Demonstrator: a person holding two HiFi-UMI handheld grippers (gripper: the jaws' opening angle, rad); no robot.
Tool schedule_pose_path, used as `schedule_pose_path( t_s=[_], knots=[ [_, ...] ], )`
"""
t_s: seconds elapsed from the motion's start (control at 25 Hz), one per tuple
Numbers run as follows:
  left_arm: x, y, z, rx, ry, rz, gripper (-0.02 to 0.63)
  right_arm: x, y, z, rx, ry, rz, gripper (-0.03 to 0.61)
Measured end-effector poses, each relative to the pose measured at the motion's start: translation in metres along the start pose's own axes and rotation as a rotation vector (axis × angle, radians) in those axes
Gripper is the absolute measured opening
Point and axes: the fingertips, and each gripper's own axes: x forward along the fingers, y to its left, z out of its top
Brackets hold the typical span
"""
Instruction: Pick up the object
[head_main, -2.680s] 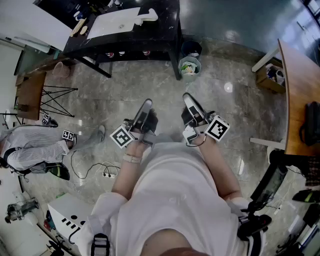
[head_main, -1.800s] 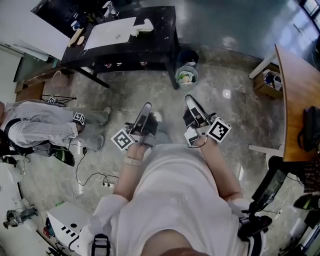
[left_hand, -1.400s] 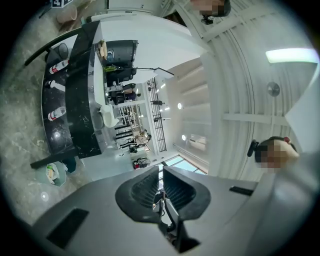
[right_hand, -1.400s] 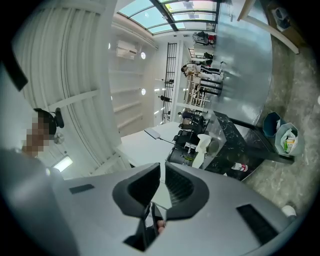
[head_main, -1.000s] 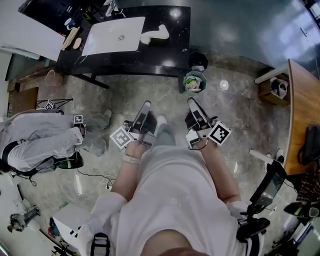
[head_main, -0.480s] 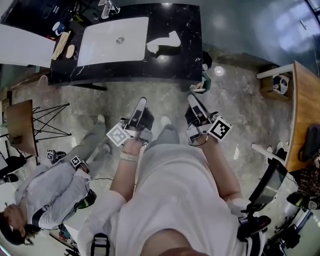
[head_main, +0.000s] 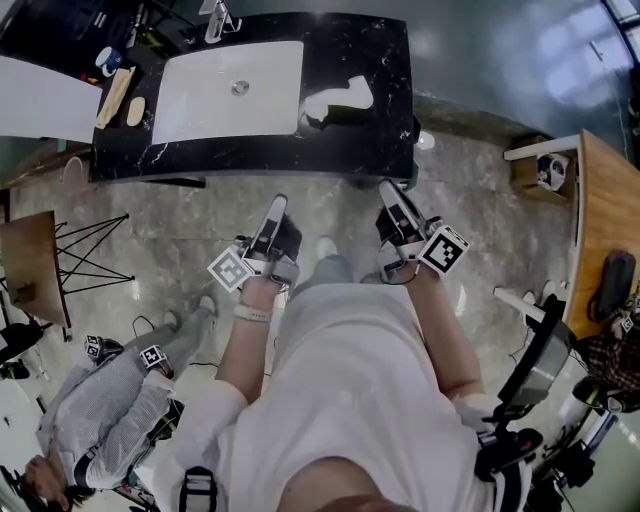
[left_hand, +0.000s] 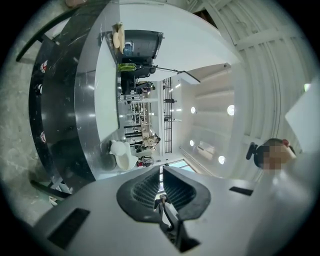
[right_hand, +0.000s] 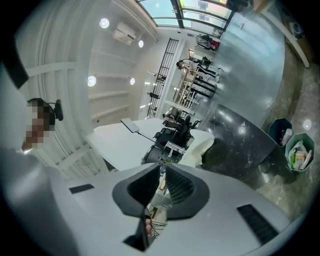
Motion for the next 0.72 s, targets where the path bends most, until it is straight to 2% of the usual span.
schedule_pose_path(
  t_s=[0.44, 0.72],
  knots=[
    [-0.024, -0.002, 0.022, 0.025, -0.178, 0.036, 0.008, 0.036, -0.012, 0.031, -0.07, 0.093, 0.007, 0.023],
    [-0.04, -0.016, 0.023, 0.061, -0.324, 0.044, 0.008, 0.073, -0.013, 0.055, -0.243, 0.208, 0.043, 0.025]
  ],
)
